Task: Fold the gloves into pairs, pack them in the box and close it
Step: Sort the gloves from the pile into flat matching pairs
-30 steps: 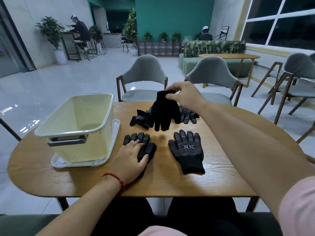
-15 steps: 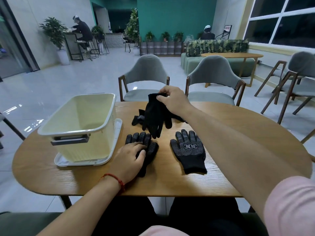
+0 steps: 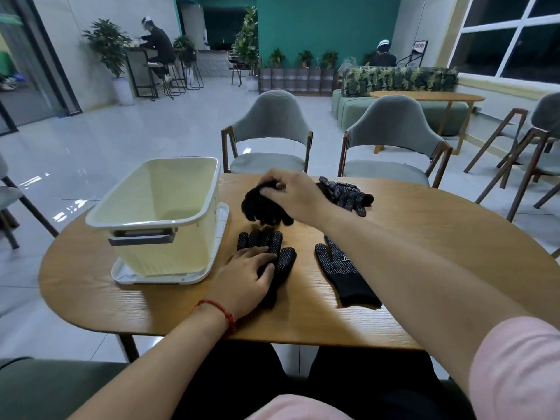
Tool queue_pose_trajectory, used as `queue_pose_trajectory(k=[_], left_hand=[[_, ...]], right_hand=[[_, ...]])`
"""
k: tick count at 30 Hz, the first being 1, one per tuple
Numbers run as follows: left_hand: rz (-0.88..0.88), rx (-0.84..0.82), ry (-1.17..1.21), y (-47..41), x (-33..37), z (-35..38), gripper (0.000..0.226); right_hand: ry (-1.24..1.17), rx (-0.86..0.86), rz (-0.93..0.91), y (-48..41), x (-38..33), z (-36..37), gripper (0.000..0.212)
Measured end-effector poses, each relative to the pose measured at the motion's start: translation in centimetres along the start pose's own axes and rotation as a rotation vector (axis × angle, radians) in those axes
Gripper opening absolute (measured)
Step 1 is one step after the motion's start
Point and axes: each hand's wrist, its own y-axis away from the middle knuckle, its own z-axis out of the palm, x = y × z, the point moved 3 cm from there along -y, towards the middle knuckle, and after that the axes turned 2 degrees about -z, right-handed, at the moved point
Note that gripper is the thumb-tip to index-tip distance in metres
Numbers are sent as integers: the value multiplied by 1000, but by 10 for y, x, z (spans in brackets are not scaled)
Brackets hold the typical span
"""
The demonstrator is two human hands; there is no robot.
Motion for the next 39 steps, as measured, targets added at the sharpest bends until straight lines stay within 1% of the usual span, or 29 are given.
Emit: queue_pose_trajectory(k=[4, 8, 11, 14, 17, 20, 22, 24, 28, 30, 32, 33, 34, 37, 39], left_hand=[[18, 27, -13, 0, 1, 1, 42], [37, 25, -27, -1, 1, 1, 40], [40, 47, -36, 2, 5, -2, 30], [24, 48, -52, 2, 3, 1, 29], [41, 74, -66, 3, 0, 1, 32], [65, 179, -1, 8, 4, -7, 17], [65, 248, 34, 12, 7, -14, 9], [51, 282, 56, 14, 5, -16, 4], [-57, 339, 225, 17, 0, -18, 37], [-74, 350, 240, 18, 1, -21, 52], [-72, 320, 219, 17, 2, -21, 68], [-77, 307, 213, 17, 2, -21, 71], [-73, 308, 215, 17, 1, -20, 68], [-37, 365, 218, 15, -1, -21, 42], [-20, 390, 219, 15, -1, -21, 34]], right_hand=[[-29, -124, 16, 35, -3, 21, 12], [-37, -119, 50, 68, -6, 36, 13], [-52, -119, 71, 89, -11, 48, 24], [-9, -63, 60, 107, -15, 57, 35], [51, 88, 70, 121, -16, 61, 32], [145, 202, 88, 127, -9, 64, 27], [157, 197, 134, 129, -6, 64, 29], [127, 157, 203, 131, -3, 64, 35], [96, 147, 328, 131, 5, 63, 45], [78, 158, 388, 130, 10, 62, 43], [73, 170, 423, 130, 13, 62, 41], [73, 177, 426, 130, 13, 62, 42], [73, 182, 421, 131, 12, 62, 43], [82, 195, 386, 131, 11, 60, 38], [67, 207, 374, 131, 11, 58, 39]])
